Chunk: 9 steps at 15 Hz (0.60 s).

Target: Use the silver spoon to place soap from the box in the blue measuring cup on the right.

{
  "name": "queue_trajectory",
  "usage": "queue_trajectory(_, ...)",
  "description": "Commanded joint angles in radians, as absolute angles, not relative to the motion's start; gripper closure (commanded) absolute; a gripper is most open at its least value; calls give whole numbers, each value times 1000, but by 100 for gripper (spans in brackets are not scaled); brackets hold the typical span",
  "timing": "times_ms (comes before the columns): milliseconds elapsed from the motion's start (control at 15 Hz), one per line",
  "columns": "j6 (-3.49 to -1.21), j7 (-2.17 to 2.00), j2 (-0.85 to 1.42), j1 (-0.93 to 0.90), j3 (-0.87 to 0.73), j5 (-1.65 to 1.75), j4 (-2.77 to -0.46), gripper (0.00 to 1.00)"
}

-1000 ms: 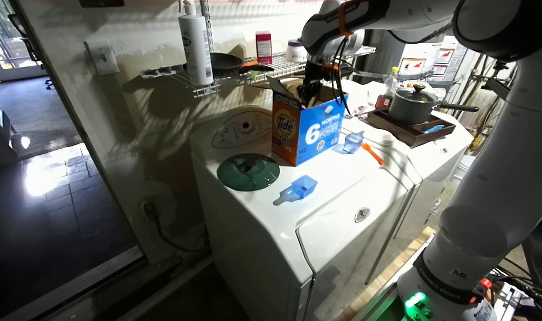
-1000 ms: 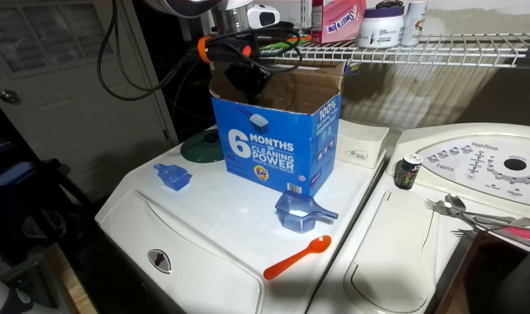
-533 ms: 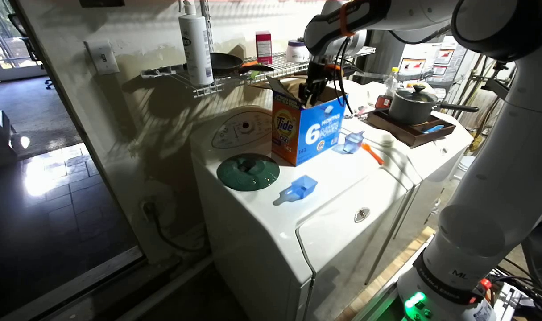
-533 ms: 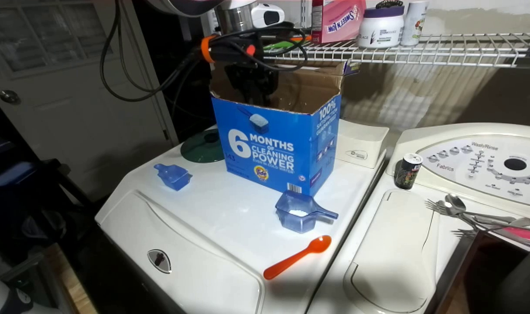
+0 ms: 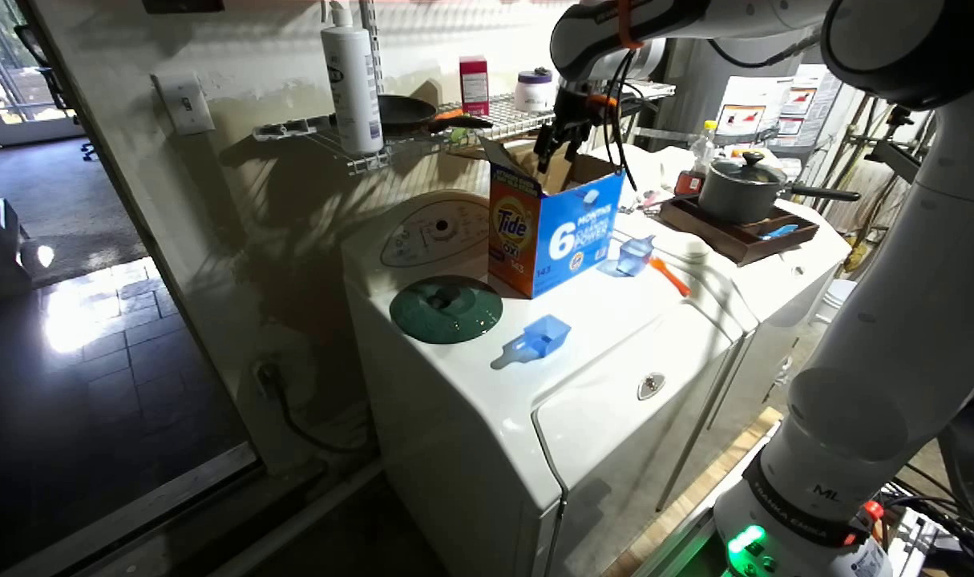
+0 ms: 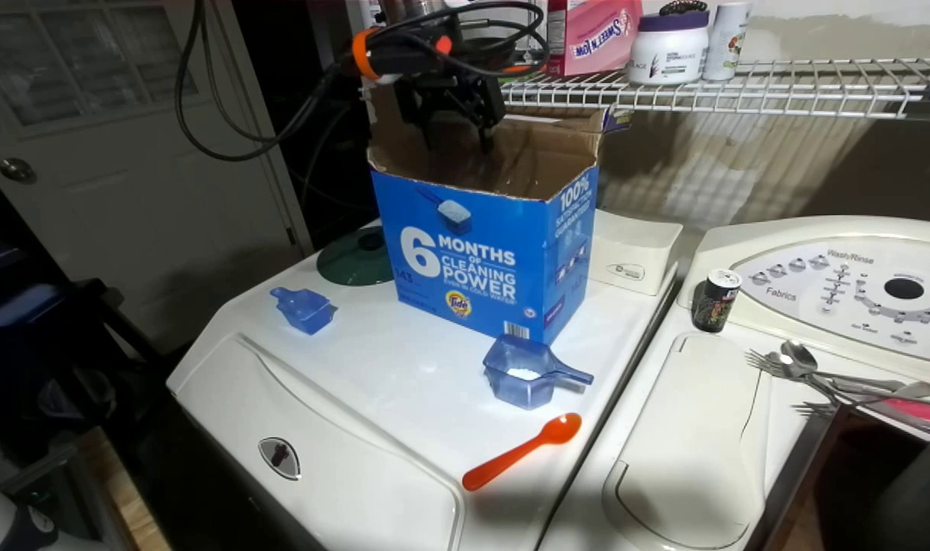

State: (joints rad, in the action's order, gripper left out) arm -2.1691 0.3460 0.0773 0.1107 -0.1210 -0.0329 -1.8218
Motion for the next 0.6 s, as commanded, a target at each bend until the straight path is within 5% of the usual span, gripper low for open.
queue_trajectory(0, -2122, 323, 35, 113, -115, 11, -1804, 0)
queue_trajectory(533, -1962, 254, -156, 104, -107, 101, -1828, 0)
